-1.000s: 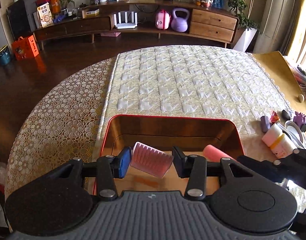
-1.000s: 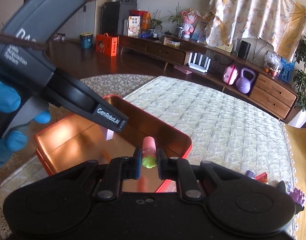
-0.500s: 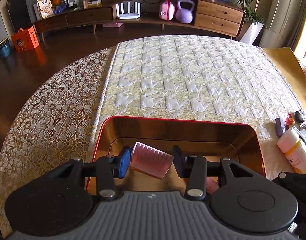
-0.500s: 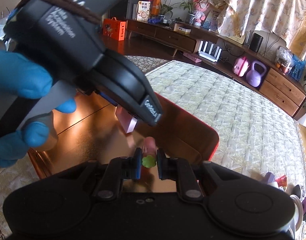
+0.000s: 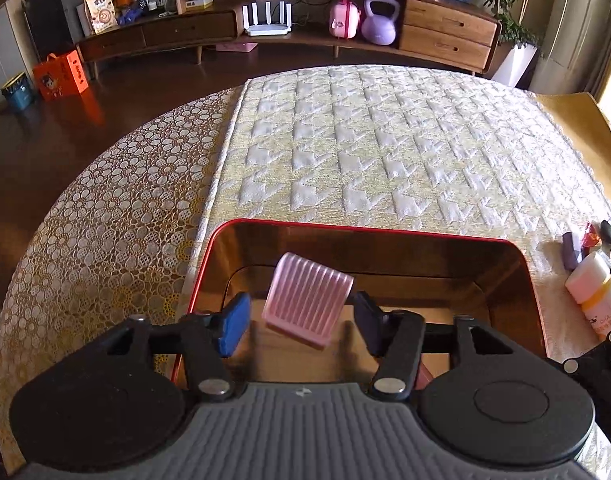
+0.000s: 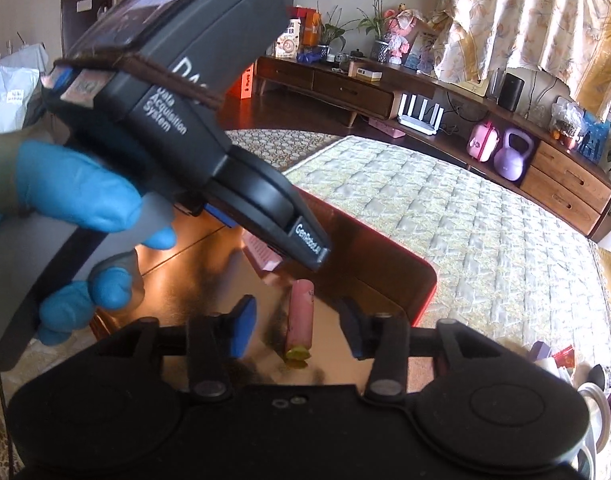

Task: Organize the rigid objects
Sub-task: 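Carry the highlighter and brush into the red tin and open both tools, then withdraw both tools from the red tin back over the table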

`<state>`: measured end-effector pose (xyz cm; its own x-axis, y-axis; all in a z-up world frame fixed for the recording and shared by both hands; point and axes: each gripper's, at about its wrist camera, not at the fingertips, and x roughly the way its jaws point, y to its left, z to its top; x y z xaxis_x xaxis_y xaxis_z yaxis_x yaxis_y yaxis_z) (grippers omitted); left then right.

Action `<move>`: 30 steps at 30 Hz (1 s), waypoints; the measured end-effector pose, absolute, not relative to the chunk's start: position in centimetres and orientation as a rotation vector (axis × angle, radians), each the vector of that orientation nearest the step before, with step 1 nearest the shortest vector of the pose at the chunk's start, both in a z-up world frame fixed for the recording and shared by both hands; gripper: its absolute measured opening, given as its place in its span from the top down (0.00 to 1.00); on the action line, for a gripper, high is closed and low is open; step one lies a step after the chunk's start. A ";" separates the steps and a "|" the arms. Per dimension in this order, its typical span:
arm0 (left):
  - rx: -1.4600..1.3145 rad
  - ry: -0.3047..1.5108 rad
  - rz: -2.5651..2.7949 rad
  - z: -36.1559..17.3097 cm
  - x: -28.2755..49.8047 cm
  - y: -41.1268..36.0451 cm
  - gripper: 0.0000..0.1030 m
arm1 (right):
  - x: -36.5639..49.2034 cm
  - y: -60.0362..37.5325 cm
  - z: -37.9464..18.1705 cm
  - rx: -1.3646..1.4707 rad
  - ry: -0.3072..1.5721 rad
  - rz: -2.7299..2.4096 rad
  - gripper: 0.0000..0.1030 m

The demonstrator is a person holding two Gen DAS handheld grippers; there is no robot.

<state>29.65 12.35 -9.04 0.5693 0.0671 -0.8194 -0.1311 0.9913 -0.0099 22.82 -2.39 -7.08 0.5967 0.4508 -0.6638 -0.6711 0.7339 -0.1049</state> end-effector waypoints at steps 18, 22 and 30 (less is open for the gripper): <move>-0.079 0.888 0.098 -5.3 25.0 11.5 0.39 | 20.1 -5.7 -3.7 -0.240 0.649 0.675 0.42; -0.087 0.864 0.086 -4.1 23.6 10.9 0.39 | 19.2 -6.9 -2.7 -0.216 0.636 0.675 0.39; -0.073 0.822 0.043 -2.2 20.9 8.8 0.39 | 17.2 -9.8 -1.5 -0.168 0.624 0.659 0.38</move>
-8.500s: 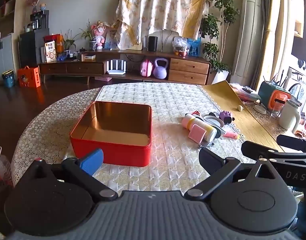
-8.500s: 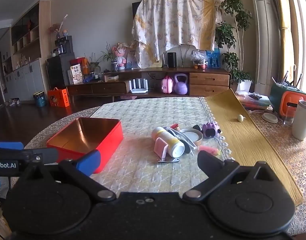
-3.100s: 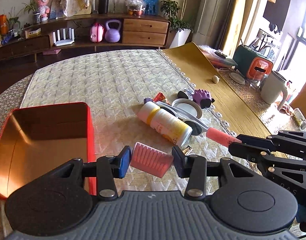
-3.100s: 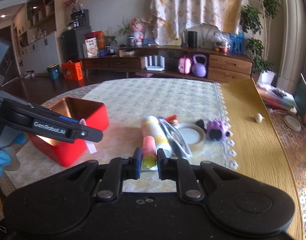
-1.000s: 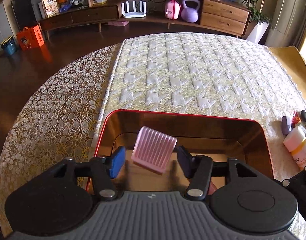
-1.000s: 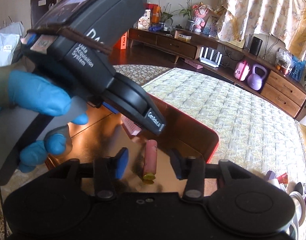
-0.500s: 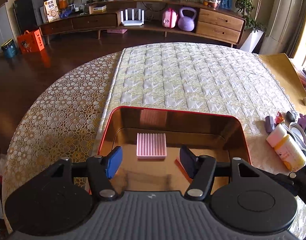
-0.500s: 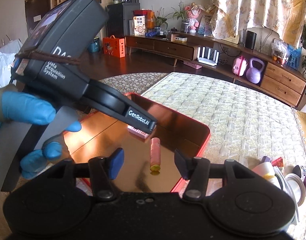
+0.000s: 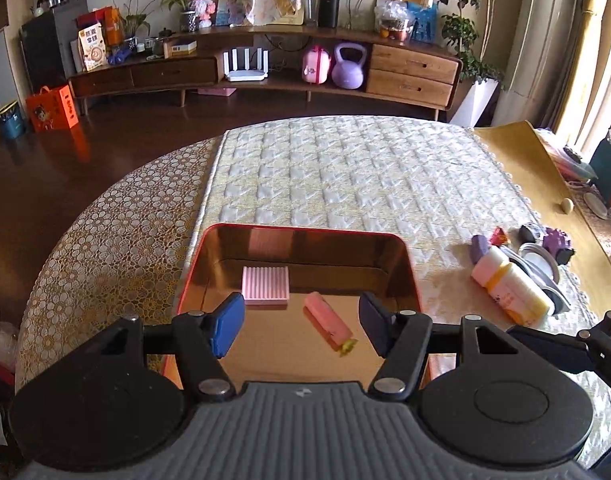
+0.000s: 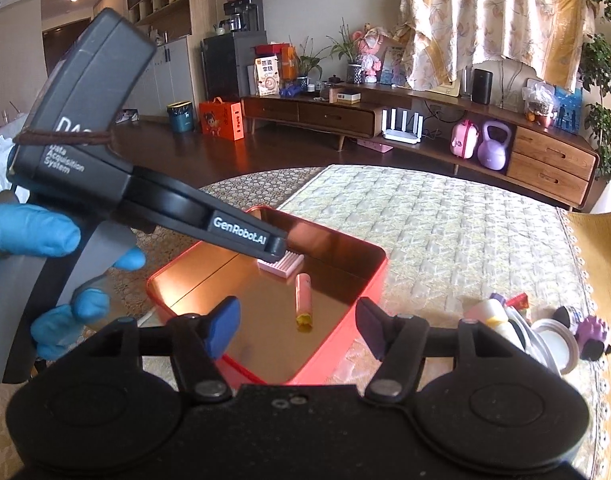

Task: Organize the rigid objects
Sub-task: 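Withdraw both tools from the red tin back over the table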

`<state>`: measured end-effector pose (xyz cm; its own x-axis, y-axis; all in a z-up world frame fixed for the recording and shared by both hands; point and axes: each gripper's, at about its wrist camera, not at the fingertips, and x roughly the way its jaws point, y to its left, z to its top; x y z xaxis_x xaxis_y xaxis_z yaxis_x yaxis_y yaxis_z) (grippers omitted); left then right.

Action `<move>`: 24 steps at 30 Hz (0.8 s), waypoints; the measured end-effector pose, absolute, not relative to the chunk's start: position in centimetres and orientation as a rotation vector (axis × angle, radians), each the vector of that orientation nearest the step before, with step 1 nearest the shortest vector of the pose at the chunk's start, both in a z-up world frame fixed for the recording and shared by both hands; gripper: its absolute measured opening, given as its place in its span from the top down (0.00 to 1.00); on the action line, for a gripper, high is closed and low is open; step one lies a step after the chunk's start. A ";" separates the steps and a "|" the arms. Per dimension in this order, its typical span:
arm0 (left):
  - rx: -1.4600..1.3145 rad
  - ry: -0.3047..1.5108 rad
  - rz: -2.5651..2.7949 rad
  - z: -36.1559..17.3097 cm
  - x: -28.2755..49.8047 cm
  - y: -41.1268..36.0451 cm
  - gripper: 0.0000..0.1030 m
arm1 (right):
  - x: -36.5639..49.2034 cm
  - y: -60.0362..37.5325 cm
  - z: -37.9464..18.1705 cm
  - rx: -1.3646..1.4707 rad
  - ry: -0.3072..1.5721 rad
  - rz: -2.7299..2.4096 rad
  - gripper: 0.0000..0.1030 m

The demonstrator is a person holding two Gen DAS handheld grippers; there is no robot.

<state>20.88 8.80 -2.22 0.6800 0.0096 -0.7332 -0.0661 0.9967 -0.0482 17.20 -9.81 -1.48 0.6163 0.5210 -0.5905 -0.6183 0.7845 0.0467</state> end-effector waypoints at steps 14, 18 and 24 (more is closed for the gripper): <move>-0.053 0.779 -0.034 -1.0 16.8 3.1 0.31 | 14.9 -17.3 -0.9 -0.023 0.593 0.571 0.17; -0.056 0.761 -0.057 -0.7 15.8 1.0 0.31 | 14.6 -19.8 -1.0 0.029 0.597 0.529 0.14; -0.057 0.746 -0.099 -0.5 14.5 -2.1 0.28 | 13.8 -23.6 -1.2 0.074 0.579 0.486 0.05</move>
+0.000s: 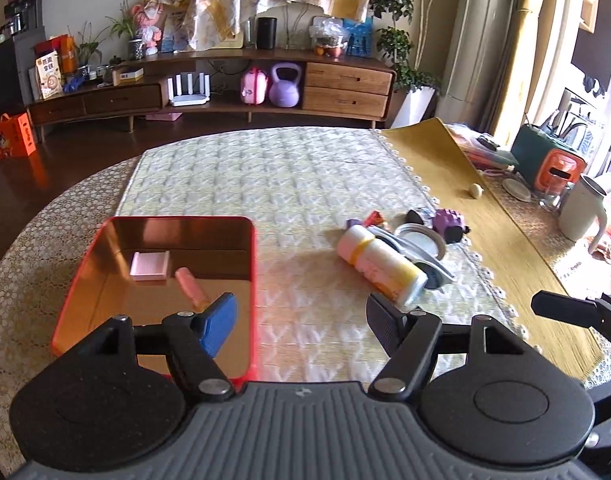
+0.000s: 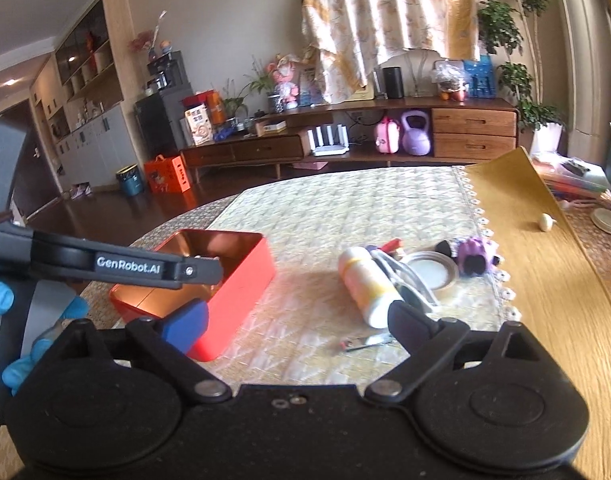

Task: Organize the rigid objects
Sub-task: 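Withdraw both tools from the red tin back over the table, then grasp the purple squishy toy with the right tool while the left tool grasps the nail clippers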

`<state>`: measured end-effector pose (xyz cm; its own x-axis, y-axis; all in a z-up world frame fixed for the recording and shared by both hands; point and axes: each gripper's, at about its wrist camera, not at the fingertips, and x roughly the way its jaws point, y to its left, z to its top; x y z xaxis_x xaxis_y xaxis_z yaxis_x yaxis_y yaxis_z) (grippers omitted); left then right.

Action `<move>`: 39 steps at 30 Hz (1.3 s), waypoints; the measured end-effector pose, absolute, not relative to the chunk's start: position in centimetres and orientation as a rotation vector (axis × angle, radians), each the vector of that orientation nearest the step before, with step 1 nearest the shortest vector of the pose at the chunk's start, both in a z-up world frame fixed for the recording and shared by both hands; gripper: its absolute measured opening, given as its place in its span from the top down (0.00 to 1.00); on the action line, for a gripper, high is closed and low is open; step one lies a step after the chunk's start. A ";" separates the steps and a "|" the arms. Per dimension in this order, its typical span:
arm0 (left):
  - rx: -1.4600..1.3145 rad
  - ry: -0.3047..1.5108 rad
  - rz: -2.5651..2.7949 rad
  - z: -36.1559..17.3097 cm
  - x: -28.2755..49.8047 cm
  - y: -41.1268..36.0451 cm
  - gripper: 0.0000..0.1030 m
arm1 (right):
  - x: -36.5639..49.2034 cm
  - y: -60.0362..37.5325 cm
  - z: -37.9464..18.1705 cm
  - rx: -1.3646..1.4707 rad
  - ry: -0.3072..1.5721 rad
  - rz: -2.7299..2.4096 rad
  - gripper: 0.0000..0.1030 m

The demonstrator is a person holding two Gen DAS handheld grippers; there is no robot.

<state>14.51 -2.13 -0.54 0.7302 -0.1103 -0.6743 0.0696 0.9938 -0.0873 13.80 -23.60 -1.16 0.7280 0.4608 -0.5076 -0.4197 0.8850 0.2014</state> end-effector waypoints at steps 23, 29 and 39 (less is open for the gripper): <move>0.018 0.807 -0.215 -5.3 16.8 -9.5 0.18 | 20.1 -34.6 -2.3 0.046 0.614 0.310 0.00; 0.020 0.841 -0.232 -7.1 18.4 -10.3 0.18 | 23.6 -34.5 -3.3 0.022 0.637 0.316 0.01; 0.083 0.878 -0.295 -9.6 20.5 -12.1 0.18 | 29.0 -33.5 -5.4 -0.020 0.684 0.306 0.01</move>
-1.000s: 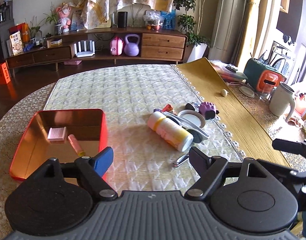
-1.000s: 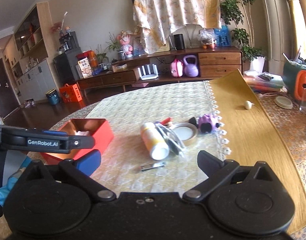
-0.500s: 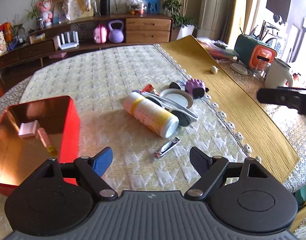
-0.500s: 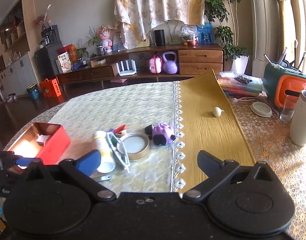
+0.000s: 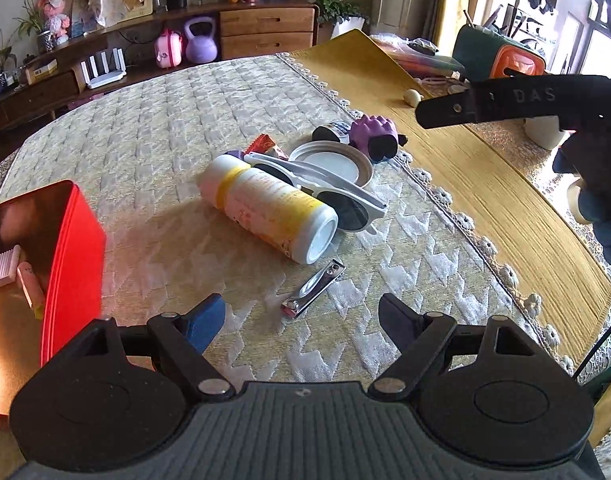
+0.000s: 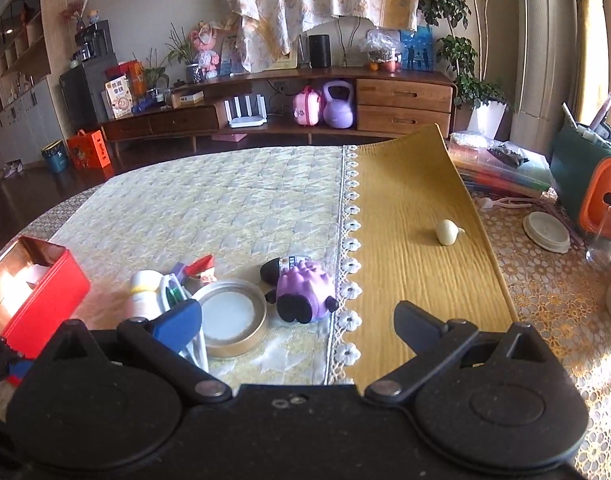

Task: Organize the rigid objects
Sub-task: 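Grasp the purple squishy toy with the right tool while the left tool grasps the nail clippers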

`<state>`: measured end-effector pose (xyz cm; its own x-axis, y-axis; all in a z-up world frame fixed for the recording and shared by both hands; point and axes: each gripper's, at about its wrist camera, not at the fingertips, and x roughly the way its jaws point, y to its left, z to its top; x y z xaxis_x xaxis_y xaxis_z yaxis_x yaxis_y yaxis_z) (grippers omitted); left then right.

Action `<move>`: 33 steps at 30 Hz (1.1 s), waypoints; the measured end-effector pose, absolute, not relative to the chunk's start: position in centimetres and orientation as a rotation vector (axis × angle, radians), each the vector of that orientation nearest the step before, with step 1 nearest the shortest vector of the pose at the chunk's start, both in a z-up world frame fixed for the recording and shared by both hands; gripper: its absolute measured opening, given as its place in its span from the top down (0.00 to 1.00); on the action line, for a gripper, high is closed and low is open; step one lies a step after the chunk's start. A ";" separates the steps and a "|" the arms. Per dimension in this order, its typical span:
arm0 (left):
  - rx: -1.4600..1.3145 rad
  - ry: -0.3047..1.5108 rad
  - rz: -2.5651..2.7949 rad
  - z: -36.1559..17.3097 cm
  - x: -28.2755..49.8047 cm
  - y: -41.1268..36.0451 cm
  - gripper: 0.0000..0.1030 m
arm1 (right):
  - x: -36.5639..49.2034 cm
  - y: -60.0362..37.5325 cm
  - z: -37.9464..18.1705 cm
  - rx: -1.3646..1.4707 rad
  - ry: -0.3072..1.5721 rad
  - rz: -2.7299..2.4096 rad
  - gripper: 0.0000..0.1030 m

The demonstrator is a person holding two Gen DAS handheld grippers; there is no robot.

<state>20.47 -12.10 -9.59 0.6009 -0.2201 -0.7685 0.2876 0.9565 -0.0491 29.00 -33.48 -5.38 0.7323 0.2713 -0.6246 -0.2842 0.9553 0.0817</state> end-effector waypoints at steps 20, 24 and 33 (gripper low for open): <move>0.126 0.866 -0.362 -12.2 22.3 -12.6 0.52 | 34.8 -32.1 -9.4 -0.004 0.771 0.275 0.14; 0.127 0.863 -0.395 -12.1 22.0 -12.9 0.65 | 35.4 -31.8 -9.9 0.004 0.784 0.273 0.16; 0.147 0.858 -0.407 -12.1 21.4 -13.8 0.85 | 35.8 -31.1 -10.7 0.009 0.793 0.277 0.36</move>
